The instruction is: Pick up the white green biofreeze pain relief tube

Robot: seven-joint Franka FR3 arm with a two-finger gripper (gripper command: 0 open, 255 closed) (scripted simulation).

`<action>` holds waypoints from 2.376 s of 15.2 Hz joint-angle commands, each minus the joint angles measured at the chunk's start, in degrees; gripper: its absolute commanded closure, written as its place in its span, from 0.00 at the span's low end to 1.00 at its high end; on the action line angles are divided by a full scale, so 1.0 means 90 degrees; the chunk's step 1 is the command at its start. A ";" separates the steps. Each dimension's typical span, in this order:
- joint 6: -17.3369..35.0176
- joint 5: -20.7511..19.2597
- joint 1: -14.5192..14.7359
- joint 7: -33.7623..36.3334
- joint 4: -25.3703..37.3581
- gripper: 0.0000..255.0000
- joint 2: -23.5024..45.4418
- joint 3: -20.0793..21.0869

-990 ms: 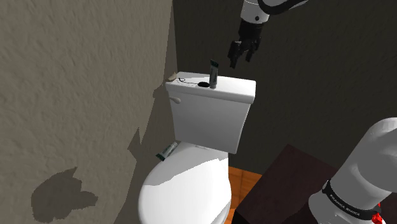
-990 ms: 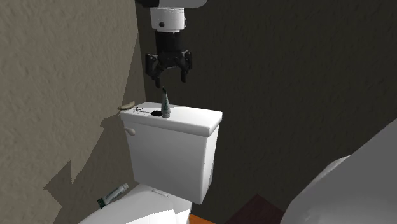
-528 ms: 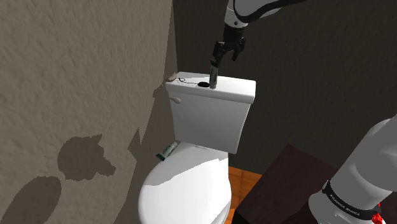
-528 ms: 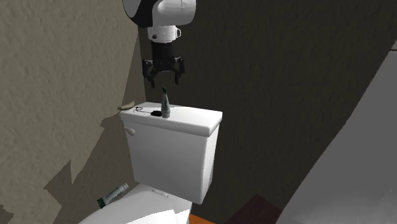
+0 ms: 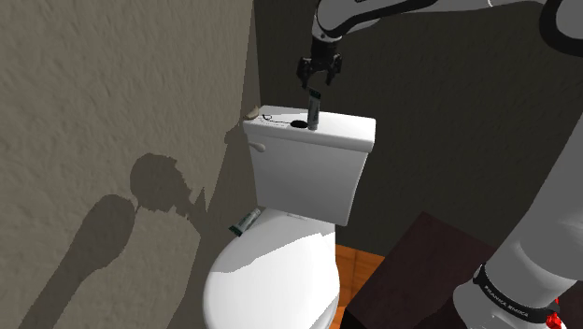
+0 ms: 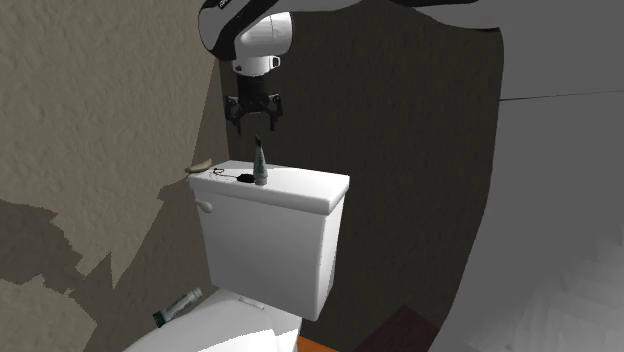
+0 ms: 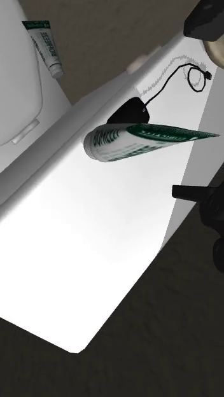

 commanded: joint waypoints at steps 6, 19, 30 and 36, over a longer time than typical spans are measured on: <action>0.0319 -0.0057 -0.0036 0.0235 0.0400 0.00 0.0633 -0.0072; 0.0628 -0.0079 -0.0046 0.0271 0.0099 1.00 0.0643 -0.0082; -0.0144 -0.0025 -0.0029 0.0172 0.0872 1.00 0.0641 -0.0064; -0.0680 -0.0001 -0.0016 0.0105 0.1479 1.00 0.0708 -0.0056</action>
